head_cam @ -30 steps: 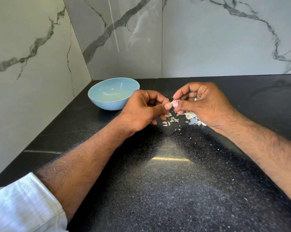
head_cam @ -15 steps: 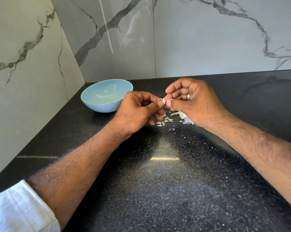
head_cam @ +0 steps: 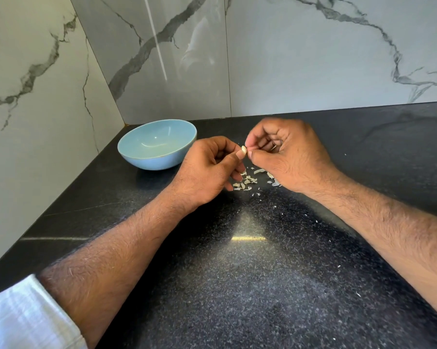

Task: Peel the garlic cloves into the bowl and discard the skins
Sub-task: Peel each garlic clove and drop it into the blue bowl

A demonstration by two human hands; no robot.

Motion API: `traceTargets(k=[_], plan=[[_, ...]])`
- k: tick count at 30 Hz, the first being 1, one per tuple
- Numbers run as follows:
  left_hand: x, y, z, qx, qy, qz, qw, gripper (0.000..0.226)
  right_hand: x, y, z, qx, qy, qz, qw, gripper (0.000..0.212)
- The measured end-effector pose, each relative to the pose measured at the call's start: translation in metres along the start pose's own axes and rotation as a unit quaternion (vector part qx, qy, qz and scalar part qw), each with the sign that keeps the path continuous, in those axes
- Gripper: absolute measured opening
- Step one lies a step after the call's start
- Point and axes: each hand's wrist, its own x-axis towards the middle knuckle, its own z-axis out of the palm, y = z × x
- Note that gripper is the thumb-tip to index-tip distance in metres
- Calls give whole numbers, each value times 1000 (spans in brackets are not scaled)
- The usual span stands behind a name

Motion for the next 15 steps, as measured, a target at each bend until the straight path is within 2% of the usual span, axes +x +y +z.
traceTargets(k=[3,6,10,15], plan=[[0,-1,-2,-22,-11,-6,1000,18,2,7,-1,-38,0,26,999,15],[1,-1,-5,-22,-20,-6,1000,19,1,7,-3,-31,-29,63,997,11],[3,-3,-8,12,-45,0,999,18,-1,2,-2,-6,-51,17,999,16],[1,1,-4,-4,-52,-14,999,22,1,4,1,5,-30,19,999,3]])
